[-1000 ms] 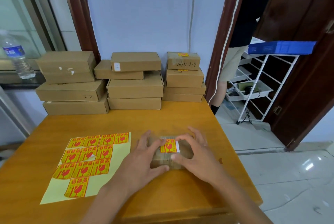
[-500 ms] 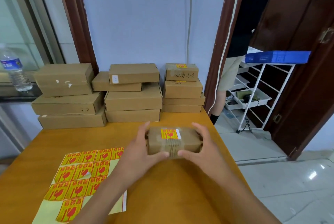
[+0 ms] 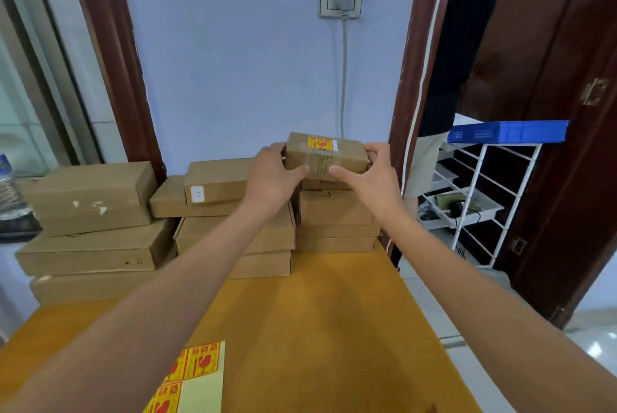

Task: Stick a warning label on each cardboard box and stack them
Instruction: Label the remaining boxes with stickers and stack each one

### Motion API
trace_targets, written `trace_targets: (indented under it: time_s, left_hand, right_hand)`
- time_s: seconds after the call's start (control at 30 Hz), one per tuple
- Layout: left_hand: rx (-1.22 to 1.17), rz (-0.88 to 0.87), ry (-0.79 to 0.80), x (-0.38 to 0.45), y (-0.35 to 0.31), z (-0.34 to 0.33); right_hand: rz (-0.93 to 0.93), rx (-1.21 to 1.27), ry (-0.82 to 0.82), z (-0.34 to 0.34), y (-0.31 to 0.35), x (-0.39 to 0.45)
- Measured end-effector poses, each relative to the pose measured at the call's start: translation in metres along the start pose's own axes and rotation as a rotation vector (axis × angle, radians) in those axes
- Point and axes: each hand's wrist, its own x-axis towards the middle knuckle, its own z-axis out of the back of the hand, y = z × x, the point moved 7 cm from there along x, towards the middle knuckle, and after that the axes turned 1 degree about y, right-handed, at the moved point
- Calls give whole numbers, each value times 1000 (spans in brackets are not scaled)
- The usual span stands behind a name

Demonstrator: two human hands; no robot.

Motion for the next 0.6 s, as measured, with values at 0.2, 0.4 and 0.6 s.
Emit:
trace_targets:
  time_s: [0.2, 0.4, 0.6]
  left_hand:
    - [116, 37, 12, 63, 18, -31]
    - [289, 12, -3, 86, 29, -56]
    - [326, 14, 4, 89, 30, -59]
  right_hand:
    - [-34, -41, 39, -7, -26, 62]
    - [-77, -14, 34, -16, -55, 82]
    - [-87, 6, 38, -18, -62, 82]
